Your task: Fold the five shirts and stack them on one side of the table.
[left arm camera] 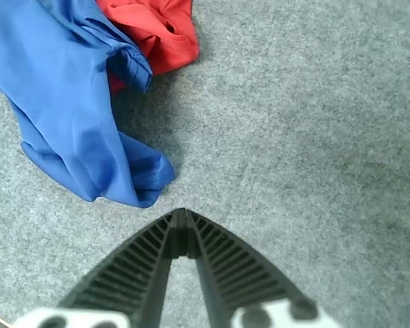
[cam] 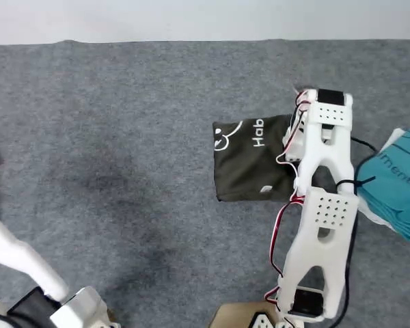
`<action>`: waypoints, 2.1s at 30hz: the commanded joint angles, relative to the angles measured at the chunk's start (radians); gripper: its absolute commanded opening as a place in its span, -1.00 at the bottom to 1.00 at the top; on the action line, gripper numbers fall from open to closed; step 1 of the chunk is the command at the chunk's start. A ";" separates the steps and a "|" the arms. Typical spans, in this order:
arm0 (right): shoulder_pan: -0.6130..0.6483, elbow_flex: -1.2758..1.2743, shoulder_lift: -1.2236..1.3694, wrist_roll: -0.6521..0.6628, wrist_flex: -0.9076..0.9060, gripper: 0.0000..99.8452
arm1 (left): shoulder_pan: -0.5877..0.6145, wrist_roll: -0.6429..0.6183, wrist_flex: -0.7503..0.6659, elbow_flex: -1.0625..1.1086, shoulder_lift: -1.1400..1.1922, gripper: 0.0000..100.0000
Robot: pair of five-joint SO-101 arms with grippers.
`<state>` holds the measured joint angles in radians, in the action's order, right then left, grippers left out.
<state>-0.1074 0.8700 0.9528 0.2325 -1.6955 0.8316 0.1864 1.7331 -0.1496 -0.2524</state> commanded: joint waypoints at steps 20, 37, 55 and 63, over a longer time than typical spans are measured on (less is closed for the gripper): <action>0.073 0.091 0.039 0.827 0.633 -0.98 | -0.003 -0.003 0.018 -0.008 -0.040 -0.99; 0.064 0.103 0.045 0.594 0.585 -0.87 | 0.000 -0.003 0.018 -0.007 -0.041 -0.99; 0.073 0.552 0.002 -0.230 0.220 -0.43 | -0.008 0.002 0.018 0.015 -0.135 -0.99; 0.119 0.692 -0.005 -0.666 -0.058 -0.43 | 0.000 0.028 0.018 0.079 -0.157 -0.99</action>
<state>-0.0107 1.4684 1.0342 -0.2785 -1.6632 0.8316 0.2033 1.7346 -0.0729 -0.3598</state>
